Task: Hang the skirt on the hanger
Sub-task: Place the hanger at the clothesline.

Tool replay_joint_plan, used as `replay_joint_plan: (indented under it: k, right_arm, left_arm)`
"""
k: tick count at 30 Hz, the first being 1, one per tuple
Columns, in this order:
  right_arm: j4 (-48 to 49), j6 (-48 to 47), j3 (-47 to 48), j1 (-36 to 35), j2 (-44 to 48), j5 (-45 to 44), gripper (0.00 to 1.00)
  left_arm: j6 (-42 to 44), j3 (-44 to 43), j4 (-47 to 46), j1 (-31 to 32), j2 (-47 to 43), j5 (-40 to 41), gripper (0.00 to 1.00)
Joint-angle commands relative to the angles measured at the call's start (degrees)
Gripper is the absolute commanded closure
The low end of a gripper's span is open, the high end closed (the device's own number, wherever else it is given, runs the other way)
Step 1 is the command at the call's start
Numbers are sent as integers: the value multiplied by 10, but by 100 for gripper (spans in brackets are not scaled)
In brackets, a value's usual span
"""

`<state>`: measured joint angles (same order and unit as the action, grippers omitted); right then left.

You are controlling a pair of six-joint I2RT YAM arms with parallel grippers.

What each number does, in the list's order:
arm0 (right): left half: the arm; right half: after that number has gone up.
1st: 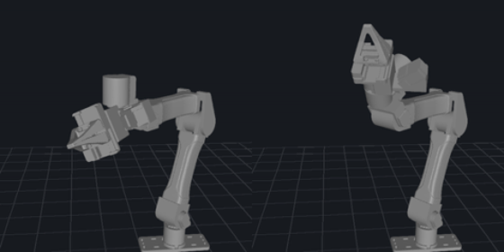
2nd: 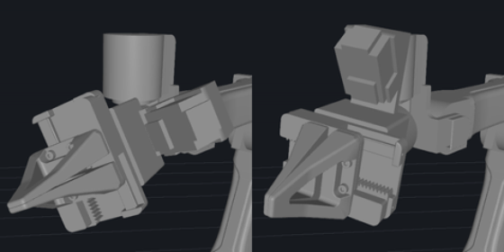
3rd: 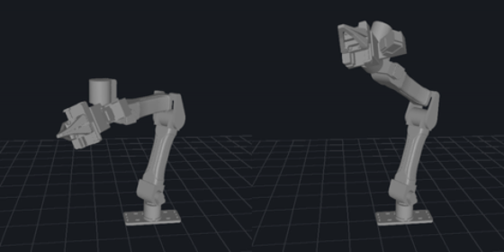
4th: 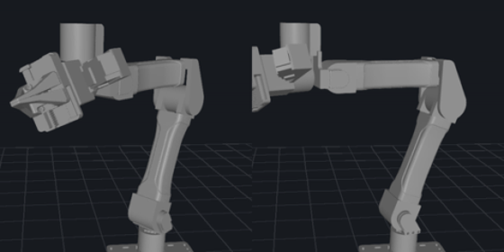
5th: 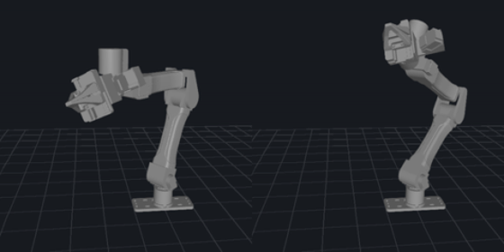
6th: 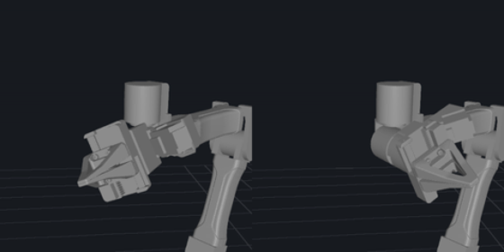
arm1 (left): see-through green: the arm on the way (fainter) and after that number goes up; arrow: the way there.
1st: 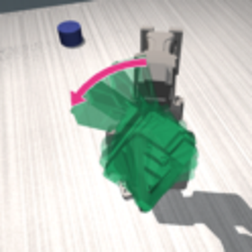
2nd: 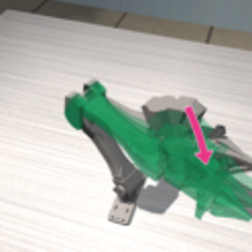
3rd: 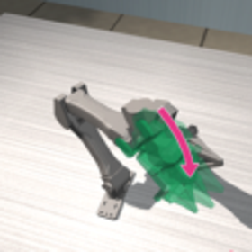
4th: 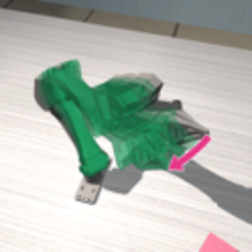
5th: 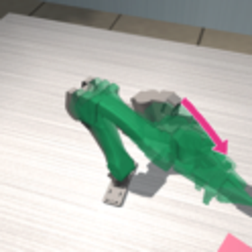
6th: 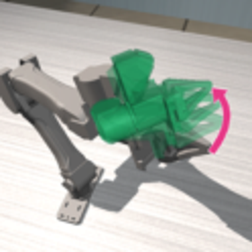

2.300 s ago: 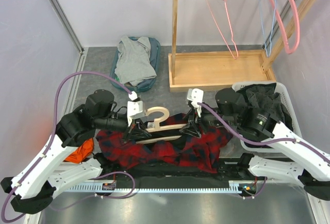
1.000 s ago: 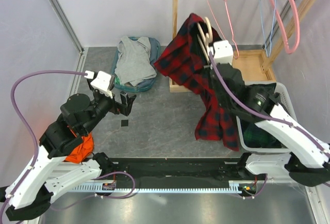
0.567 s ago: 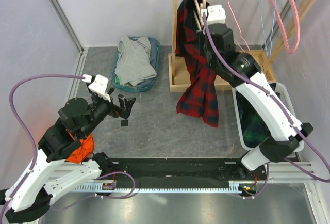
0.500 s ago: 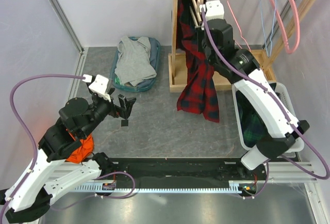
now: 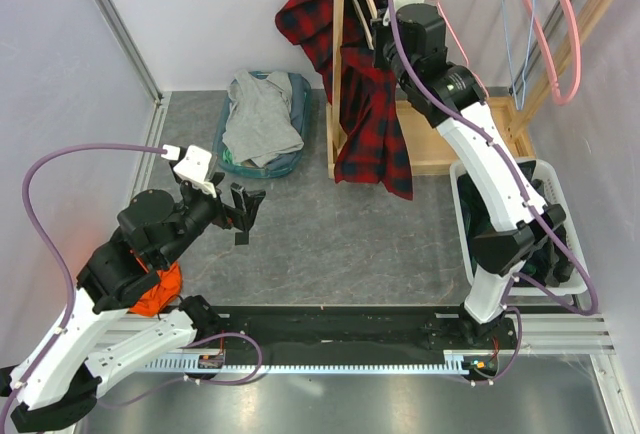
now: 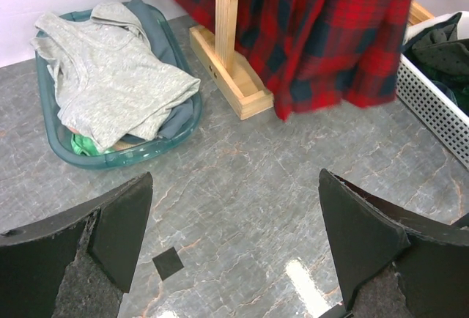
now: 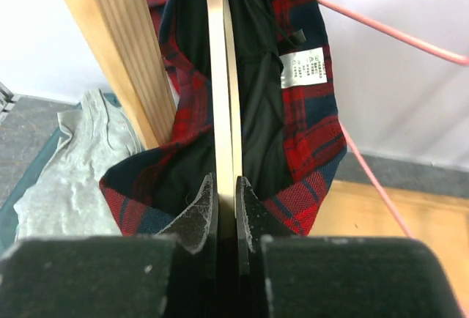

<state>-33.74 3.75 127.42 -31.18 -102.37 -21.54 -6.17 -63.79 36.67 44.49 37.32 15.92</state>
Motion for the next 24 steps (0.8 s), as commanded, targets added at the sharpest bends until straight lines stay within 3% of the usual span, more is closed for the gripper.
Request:
replay_joint_plan:
  k: [1,12,14,15,18,20,24]
  right_arm:
    - [85,7,56,10,-22,46,100]
    - [82,8,18,11,-7,86,99]
    - [84,11,16,13,6,68,62]
    - [84,12,14,11,22,64,37]
    - [95,17,-8,11,70,35,11]
    - [114,20,-49,11,105,35,2]
    - [136,40,-141,11,224,55,2]
  left_arm:
    - [-24,3,-17,2,-4,-8,1]
    - [-53,8,-15,2,21,19,1]
    - [-66,13,-15,2,31,25,1]
    - [-74,16,-15,2,35,33,1]
    - [-91,23,-15,2,49,42,1]
    - [-96,26,-16,2,56,41,1]
    - [-107,34,-25,2,69,42,1]
